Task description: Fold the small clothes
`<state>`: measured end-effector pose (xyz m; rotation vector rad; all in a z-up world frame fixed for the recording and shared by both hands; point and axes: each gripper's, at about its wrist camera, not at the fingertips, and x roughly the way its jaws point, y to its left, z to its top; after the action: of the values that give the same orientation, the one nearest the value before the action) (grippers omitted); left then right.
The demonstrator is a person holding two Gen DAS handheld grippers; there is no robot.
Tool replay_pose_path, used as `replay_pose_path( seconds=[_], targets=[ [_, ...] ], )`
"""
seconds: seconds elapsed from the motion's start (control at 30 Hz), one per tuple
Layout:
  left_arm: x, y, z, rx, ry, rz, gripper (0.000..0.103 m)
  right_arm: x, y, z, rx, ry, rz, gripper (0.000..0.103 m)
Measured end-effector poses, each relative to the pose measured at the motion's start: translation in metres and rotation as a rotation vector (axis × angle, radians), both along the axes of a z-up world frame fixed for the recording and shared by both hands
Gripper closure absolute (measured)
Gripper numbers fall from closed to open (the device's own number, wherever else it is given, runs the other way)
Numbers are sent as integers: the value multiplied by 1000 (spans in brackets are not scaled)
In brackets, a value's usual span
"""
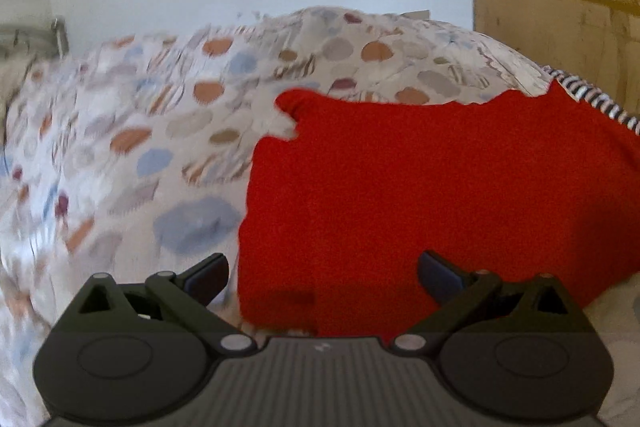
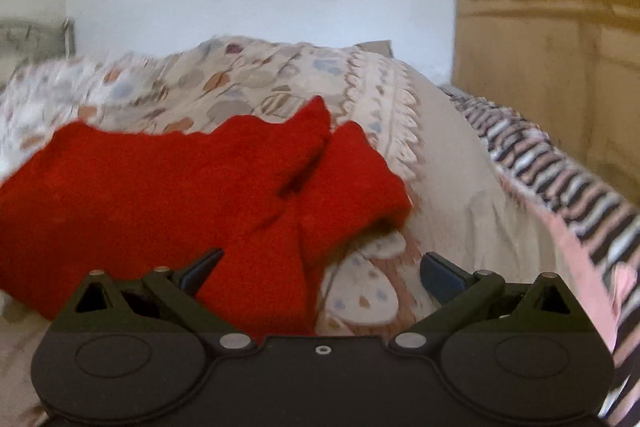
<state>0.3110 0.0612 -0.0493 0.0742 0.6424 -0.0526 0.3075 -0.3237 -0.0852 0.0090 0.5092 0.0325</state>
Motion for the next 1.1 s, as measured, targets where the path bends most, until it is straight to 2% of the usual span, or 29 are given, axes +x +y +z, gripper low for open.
replay_pose_path(
  seconds=[0.13,0.23,0.4,0.57,0.63,0.73,0.93,1.1],
  targets=[
    [1,24,-11,-173,77,70,0,-16,3,-8,-14,-58,-34,1],
    [-3,37,-21,-251,88,94,0,-24,-4,-13,44,-65,-58,1],
    [-11,36,-23,-236,63,104,0,-32,-8,-13,62,-71,-72,1],
    [-12,39,-23,-270,74,120,0,-36,-7,-12,62,-59,-92,1],
    [-12,38,-17,-274,91,142,0,-40,-1,-5,64,-54,-129,0],
    [-14,36,-11,-255,96,156,0,-50,14,7,28,-94,-141,0],
    [-15,42,-14,-298,115,169,0,-37,50,36,-41,-174,-21,0],
    [-14,44,-13,-314,132,177,0,3,88,52,-70,-122,89,0]
  ],
)
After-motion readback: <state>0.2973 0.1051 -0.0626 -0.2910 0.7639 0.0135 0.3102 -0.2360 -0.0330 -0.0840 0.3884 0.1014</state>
